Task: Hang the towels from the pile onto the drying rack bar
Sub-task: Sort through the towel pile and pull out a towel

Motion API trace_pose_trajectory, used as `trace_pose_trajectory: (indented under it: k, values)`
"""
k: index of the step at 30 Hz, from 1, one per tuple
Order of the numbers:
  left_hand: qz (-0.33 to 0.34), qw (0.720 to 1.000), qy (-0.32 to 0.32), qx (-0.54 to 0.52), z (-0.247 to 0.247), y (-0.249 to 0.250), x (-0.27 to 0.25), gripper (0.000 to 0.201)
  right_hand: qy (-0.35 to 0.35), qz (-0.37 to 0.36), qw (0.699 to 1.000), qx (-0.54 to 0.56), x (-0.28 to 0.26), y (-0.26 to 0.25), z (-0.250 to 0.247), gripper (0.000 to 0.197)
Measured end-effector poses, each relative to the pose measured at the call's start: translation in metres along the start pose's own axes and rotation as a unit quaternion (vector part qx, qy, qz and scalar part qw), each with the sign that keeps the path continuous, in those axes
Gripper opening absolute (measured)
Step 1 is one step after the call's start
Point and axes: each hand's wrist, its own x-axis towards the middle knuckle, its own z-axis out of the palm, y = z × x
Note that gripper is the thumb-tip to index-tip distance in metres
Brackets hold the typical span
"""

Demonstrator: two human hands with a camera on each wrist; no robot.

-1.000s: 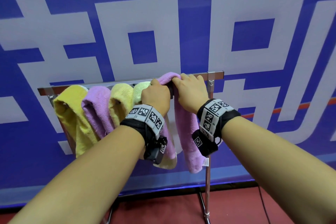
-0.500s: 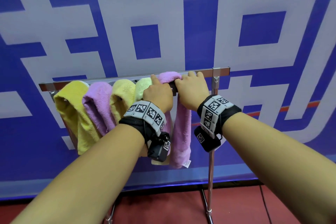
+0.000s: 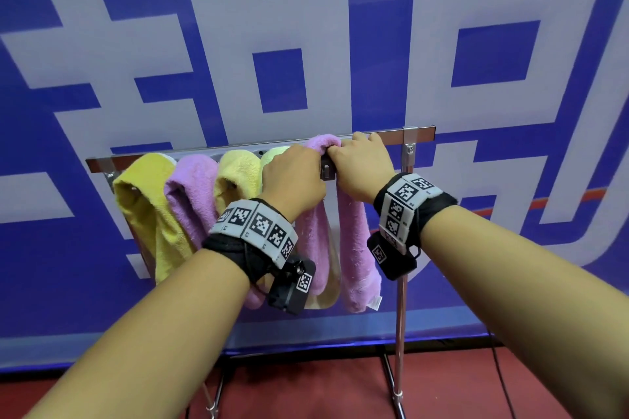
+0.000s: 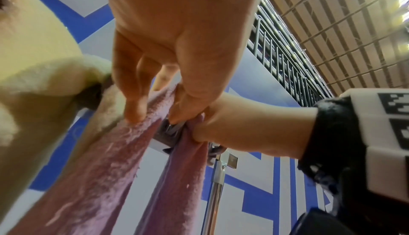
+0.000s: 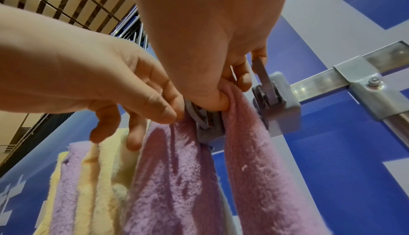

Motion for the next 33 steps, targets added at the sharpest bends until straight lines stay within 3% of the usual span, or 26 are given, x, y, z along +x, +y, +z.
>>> trace_pose_trajectory:
  k: [4, 6, 12, 17, 21, 26, 33]
  values:
    - [0.001, 0.997, 0.072, -0.011, 0.006, 0.001, 0.006, 0.029, 0.005, -0.002, 1.000, 0.011, -0.001, 0.000, -0.003, 0.019]
    - [0.004, 0.997, 0.073, 0.001, 0.008, 0.002, 0.010, 0.030, 0.003, -0.002, 1.000, 0.015, -0.001, 0.002, -0.003, 0.019]
    - [0.000, 0.998, 0.059, -0.016, 0.020, 0.003, 0.016, 0.024, 0.018, 0.017, 0.999, 0.022, -0.004, 0.007, -0.003, 0.021]
    - [-0.049, 0.994, 0.043, -0.093, 0.034, -0.001, 0.009, 0.025, 0.009, -0.012, 1.000, 0.019, -0.004, 0.004, -0.007, 0.024]
    - [-0.072, 0.994, 0.013, -0.083, 0.041, -0.001, 0.004, 0.025, -0.008, -0.030, 0.999, 0.021, 0.000, -0.004, -0.010, 0.025]
    - [-0.056, 0.996, -0.035, -0.058, 0.037, 0.000, 0.008, 0.025, -0.020, -0.042, 0.999, 0.016, 0.002, -0.006, -0.012, 0.029]
    - [0.001, 0.996, 0.073, -0.057, 0.020, -0.002, 0.018, 0.024, -0.022, -0.059, 0.997, 0.036, 0.002, -0.007, -0.014, 0.025]
